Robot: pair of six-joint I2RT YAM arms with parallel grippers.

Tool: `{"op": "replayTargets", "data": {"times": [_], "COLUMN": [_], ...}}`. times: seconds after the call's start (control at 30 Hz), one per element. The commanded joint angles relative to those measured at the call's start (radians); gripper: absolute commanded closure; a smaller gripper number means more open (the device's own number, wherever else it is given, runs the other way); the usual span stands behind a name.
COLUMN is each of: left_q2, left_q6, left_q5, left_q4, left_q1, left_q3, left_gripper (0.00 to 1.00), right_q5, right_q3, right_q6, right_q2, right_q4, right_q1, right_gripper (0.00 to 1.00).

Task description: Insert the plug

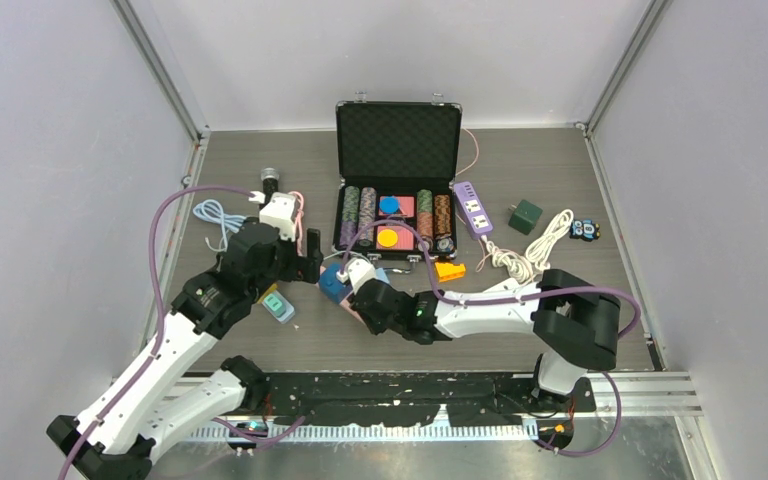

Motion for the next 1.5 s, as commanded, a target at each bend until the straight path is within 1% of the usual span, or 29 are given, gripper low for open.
{"op": "replayTargets", "data": {"times": [0.0,0.1,0.2,0.33,0.37,0.4,0.43,0.47,0.5,0.53,0.57,0.6,0.7,0.73,0.8,0.9,0.97,1.03,1.13,1.2,1.33,1.4,1.43,1.47], "left_q2": [0.01,0.017,0.022,0.025,0.025,0.026,0.026,0.028,0.029,0.03,0.029,0.028,0.029,0.031,0.035,0.037,0.036,0.036,0.049,0.061,0.076,0.082,0.084,0.085], "left_q6": [-0.011,-0.017,-0.021,-0.024,-0.024,-0.022,-0.022,-0.021,-0.021,-0.02,-0.02,-0.02,-0.016,-0.015,-0.016,-0.019,-0.026,-0.03,-0.039,-0.046,-0.074,-0.076,-0.076,-0.075], "left_q5": [-0.006,-0.005,-0.002,0.003,0.003,0.003,0.003,0.004,0.004,0.003,0.004,0.003,0.009,0.013,0.021,0.043,0.067,0.107,0.174,0.219,0.289,0.306,0.311,0.311], "left_q4": [0.003,0.003,0.001,-0.004,-0.004,-0.003,-0.003,-0.003,-0.006,-0.011,-0.013,-0.014,-0.027,-0.035,-0.05,-0.053,-0.049,-0.041,-0.036,-0.037,-0.017,-0.011,-0.009,-0.007], "left_q1": [0.001,0.002,0.002,0.002,0.0,0.001,0.002,0.002,0.001,0.001,0.002,0.002,0.002,0.001,0.002,0.002,0.001,0.002,0.002,0.002,0.002,0.002,0.001,0.002], "left_q3": [0.046,0.054,0.06,0.064,0.065,0.065,0.066,0.07,0.074,0.08,0.084,0.089,0.112,0.123,0.145,0.164,0.168,0.163,0.16,0.156,0.133,0.128,0.127,0.123], "left_gripper": [0.08,0.08,0.08,0.08,0.08,0.08,0.08,0.08,0.08,0.08,0.07,0.07,0.06,0.05,0.05,0.05,0.05,0.05,0.05,0.06,0.07,0.07,0.07,0.07], "right_q5": [-0.058,-0.008,0.002,-0.004,-0.005,-0.001,0.0,0.005,0.01,0.025,0.035,0.055,0.097,0.108,0.12,0.136,0.158,0.194,0.262,0.307,0.316,0.315,0.315,0.312], "right_q3": [-0.069,-0.109,-0.137,-0.132,-0.128,-0.115,-0.107,-0.09,-0.08,-0.053,-0.037,0.0,0.074,0.103,0.136,0.157,0.159,0.155,0.107,0.061,-0.049,-0.101,-0.132,-0.147], "right_q6": [0.086,0.119,0.143,0.148,0.15,0.151,0.146,0.143,0.136,0.13,0.119,0.113,0.093,0.09,0.081,0.099,0.149,0.234,0.358,0.437,0.565,0.623,0.642,0.676], "right_q2": [0.095,0.093,0.088,0.1,0.101,0.094,0.086,0.062,0.045,0.012,-0.007,-0.041,-0.122,-0.138,-0.179,-0.25,-0.295,-0.339,-0.403,-0.459,-0.57,-0.618,-0.624,-0.629], "right_q4": [0.01,0.043,0.084,0.085,0.074,0.067,0.052,0.043,0.015,-0.004,-0.037,-0.054,-0.115,-0.121,-0.134,-0.17,-0.208,-0.269,-0.354,-0.439,-0.542,-0.59,-0.603,-0.622], "right_q1": [0.023,0.036,0.038,0.039,0.039,0.039,0.039,0.04,0.041,0.04,0.04,0.038,0.031,0.025,0.022,0.017,0.008,-0.01,-0.043,-0.083,-0.217,-0.293,-0.336,-0.371], "right_gripper": [0.95,0.95,0.95,0.94,0.9,0.83,0.77,0.63,0.56,0.45,0.4,0.32,0.25,0.21,0.17,0.15,0.16,0.19,0.2,0.2,0.19,0.13,0.08,0.06]}}
